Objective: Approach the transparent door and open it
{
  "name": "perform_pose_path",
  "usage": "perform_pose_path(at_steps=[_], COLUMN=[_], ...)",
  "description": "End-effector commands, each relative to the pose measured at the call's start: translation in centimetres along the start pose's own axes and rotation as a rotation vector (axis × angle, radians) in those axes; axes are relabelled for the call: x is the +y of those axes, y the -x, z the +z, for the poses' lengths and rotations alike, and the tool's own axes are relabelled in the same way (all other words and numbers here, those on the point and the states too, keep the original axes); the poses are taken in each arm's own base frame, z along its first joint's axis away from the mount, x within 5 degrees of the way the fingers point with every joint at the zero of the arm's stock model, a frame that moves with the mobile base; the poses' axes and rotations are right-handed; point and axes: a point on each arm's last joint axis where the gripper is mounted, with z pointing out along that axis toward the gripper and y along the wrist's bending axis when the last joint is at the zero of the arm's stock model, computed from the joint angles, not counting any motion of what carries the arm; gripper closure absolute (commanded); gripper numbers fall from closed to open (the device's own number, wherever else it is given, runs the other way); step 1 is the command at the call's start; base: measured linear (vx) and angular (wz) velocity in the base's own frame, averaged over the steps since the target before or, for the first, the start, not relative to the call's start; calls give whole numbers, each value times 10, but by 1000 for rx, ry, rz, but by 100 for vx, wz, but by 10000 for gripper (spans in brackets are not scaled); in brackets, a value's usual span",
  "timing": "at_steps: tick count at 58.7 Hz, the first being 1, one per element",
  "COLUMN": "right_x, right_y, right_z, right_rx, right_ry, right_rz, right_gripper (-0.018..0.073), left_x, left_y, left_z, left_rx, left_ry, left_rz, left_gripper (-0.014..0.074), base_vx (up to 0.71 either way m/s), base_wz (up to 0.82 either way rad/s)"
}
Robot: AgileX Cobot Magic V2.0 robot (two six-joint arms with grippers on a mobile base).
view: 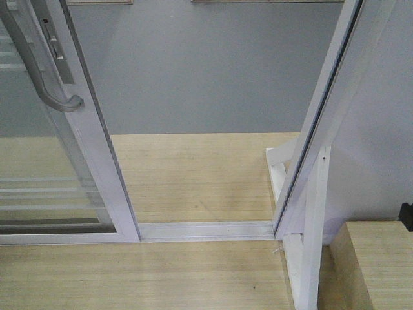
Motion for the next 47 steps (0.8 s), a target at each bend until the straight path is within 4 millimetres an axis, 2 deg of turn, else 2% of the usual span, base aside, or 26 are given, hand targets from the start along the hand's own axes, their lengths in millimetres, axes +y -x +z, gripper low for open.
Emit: perform_pose_path(at_steps=[1, 17, 25, 29, 47], right_x=[-4, -2, 1, 2, 2], right_y=[0, -52, -77, -79, -79], right_z=[-7, -19, -21, -24, -26], right_rx=[-156, -222, -263, -260, -277], right_ry=[-59, -123, -115, -112, -118], right_rz=[5, 16, 93, 137, 109], right_gripper=[569, 566, 566, 566, 566], left_x=[1, 1, 1, 1, 1], left_y=[2, 2, 2, 2, 2], left_z=[0, 0, 0, 0, 0], left_rx=[-76, -76, -76, -76, -75], left_ry=[8, 8, 8, 8, 9], left_rz=[-17, -17, -17, -17, -17], left_gripper=[603, 603, 603, 603, 603], base_vx=[0, 0, 0, 0, 0], base_wz=[0, 0, 0, 0, 0])
